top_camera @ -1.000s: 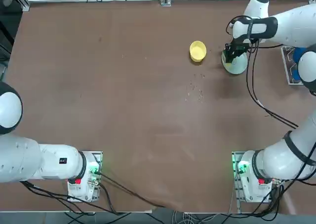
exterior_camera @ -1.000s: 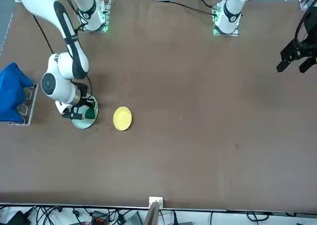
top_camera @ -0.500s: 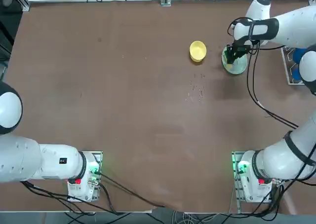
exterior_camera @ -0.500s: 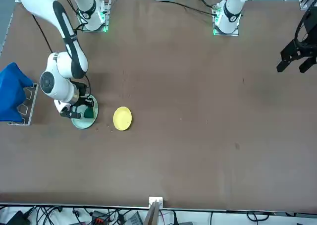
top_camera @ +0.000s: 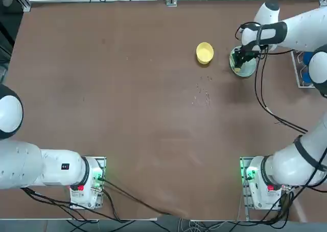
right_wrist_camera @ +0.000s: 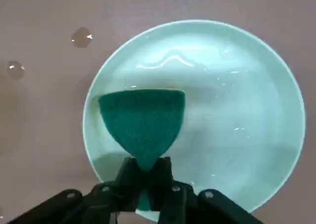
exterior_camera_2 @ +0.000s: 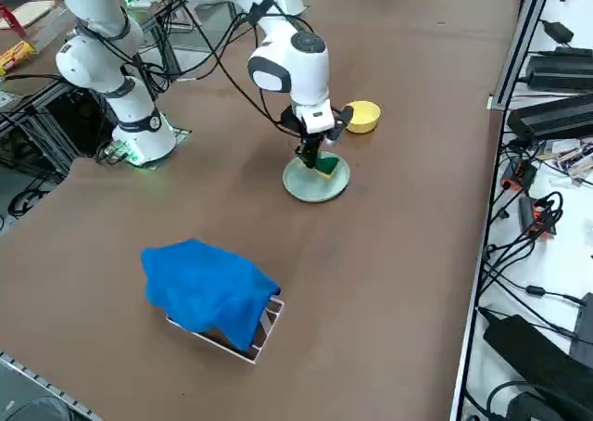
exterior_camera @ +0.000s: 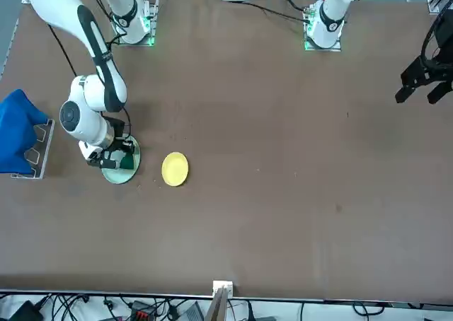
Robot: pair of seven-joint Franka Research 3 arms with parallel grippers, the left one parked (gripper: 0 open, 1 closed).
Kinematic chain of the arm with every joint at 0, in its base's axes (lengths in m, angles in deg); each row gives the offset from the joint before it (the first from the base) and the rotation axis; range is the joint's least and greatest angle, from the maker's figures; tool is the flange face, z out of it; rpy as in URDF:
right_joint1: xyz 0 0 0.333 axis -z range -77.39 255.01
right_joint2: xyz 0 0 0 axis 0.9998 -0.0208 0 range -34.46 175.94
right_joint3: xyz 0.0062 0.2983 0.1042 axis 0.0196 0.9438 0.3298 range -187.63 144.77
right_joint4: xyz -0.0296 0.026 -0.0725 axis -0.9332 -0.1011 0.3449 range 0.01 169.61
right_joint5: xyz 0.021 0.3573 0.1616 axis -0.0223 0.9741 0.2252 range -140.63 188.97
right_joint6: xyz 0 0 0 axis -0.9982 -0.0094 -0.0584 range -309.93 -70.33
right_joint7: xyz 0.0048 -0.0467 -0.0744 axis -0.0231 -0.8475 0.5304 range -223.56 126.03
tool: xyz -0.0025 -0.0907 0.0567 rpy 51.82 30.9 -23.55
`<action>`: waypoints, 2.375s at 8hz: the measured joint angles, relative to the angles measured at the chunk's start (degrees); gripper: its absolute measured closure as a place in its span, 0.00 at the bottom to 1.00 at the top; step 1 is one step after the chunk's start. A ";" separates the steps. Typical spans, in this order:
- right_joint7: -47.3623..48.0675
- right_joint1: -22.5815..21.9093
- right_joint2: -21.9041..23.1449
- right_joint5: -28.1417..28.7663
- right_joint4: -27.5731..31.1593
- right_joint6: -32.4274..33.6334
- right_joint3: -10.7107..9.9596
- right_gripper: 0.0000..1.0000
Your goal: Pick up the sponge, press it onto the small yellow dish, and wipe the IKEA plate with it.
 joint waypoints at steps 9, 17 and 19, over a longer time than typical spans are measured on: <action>-16.41 8.60 -2.69 0.00 -3.10 -0.99 -0.05 0.88; -12.96 3.29 -6.83 5.04 -8.78 -0.77 1.04 0.88; -10.60 1.72 -6.84 5.51 -8.76 -0.84 1.05 0.88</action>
